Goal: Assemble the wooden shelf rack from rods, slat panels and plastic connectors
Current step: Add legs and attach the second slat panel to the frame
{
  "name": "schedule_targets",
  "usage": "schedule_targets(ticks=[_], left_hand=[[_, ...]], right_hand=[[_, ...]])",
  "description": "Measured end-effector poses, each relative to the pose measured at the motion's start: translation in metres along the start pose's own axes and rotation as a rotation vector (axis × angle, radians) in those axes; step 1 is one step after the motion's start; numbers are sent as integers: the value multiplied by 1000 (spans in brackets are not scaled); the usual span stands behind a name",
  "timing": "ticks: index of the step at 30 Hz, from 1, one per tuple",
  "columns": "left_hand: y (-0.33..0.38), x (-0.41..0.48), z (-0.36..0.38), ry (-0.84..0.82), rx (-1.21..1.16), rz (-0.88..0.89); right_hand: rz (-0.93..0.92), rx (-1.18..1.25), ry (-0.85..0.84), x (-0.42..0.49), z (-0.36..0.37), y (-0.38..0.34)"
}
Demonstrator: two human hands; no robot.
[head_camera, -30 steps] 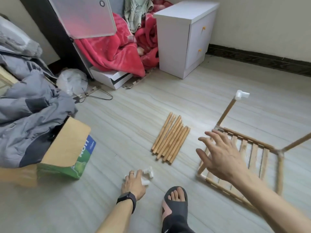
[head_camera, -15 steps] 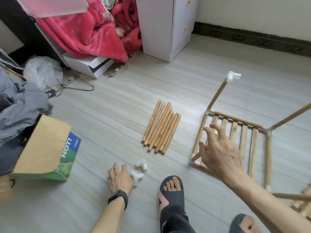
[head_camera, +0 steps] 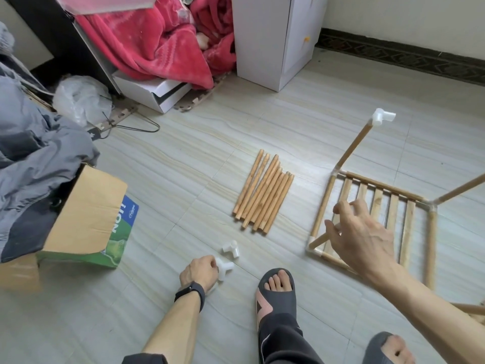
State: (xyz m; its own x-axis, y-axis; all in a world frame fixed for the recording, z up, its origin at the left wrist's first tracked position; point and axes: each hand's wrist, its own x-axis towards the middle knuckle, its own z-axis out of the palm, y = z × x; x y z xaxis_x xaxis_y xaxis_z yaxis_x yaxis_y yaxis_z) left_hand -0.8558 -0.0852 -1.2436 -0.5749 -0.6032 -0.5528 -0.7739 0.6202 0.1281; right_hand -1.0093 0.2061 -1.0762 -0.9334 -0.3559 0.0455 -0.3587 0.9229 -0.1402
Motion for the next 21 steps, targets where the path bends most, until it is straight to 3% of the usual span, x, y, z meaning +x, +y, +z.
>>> schedule_targets(ticks=[5,12,21], left_hand=[[38,25,-24,93,-40,44],[107,75,-28,81,-112,225],[142,100,-16,103,-191,50]], right_hand=[[-38,-4,33,0,9,2],[-77,6,100,6,19,7],[-58,10,76,7,15,-3]])
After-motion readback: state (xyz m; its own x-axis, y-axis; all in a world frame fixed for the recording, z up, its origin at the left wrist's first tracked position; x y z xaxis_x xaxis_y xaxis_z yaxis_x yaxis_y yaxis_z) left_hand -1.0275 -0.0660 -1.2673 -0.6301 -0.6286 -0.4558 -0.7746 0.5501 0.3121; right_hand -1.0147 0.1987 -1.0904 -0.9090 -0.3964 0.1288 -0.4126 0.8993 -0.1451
